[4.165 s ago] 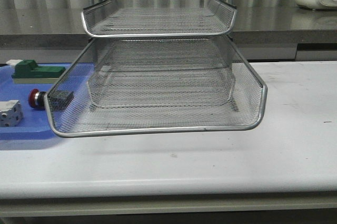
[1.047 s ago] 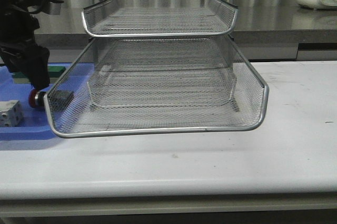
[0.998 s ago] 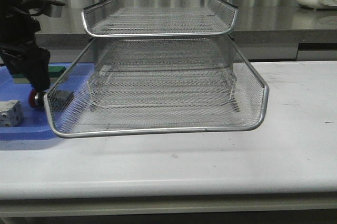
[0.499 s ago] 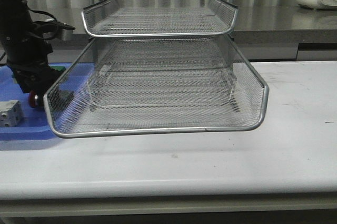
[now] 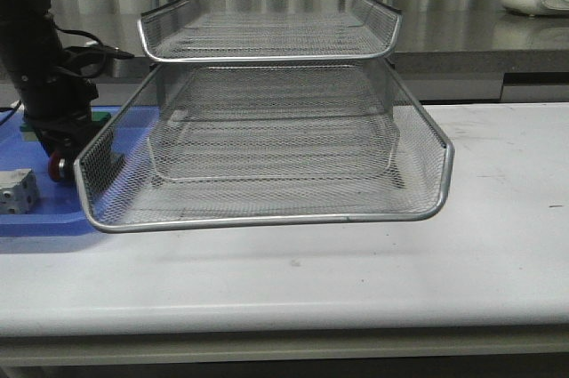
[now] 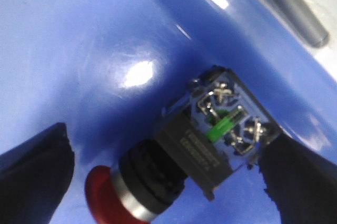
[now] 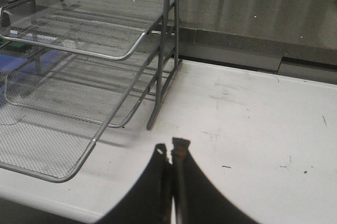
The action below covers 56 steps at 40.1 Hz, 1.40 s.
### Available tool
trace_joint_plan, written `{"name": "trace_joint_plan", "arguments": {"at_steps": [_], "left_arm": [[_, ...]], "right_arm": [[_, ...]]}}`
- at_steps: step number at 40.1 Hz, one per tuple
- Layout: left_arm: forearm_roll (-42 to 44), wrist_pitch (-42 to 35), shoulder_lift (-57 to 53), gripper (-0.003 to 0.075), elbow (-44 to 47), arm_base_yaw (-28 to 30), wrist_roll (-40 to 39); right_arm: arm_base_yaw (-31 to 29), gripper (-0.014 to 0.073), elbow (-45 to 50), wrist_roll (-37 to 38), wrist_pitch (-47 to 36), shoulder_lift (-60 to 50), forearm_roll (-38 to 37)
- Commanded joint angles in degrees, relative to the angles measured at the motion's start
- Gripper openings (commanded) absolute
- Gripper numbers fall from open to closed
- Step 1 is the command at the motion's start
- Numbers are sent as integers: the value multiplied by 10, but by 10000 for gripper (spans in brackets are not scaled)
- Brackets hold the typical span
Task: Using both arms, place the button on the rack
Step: 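Lower the left gripper onto the red push button and grasp it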
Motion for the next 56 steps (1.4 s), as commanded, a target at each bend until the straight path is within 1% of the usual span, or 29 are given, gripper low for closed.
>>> {"name": "trace_joint_plan", "arguments": {"at_steps": [1, 9, 13, 15, 21, 24, 27, 34, 43, 48, 56], "left_arm": [[-14, -11, -32, 664, -17, 1, 0], [-14, -13, -32, 663, -17, 1, 0], [-14, -16, -32, 634, -17, 1, 0], [-14, -18, -32, 598, -17, 1, 0], [-14, -19, -32, 449, -17, 1, 1], [-14, -22, -32, 393, -17, 1, 1], [-14, -24, -32, 352, -17, 1, 1], [-14, -27, -32, 295, -17, 1, 1], [-14, -29, -32, 293, -17, 1, 1], [-14, -26, -34, 293, -33, 1, 1], [-18, 21, -48, 293, -81, 21, -11]], "right_arm": [[-1, -60, -14, -1, -47, 6, 0], [-1, -60, -14, -1, -47, 6, 0], [-1, -60, -14, -1, -47, 6, 0], [-1, -60, -14, -1, -47, 6, 0], [-1, -60, -14, -1, -47, 6, 0], [-1, -60, -14, -1, -47, 6, 0], [-1, -60, -14, -1, -47, 6, 0], [-1, -60, -14, -1, -47, 6, 0], [-1, -60, -14, -1, -47, 6, 0], [-1, -60, -14, -1, -47, 6, 0], [-1, -60, -14, -1, -47, 6, 0]]}}
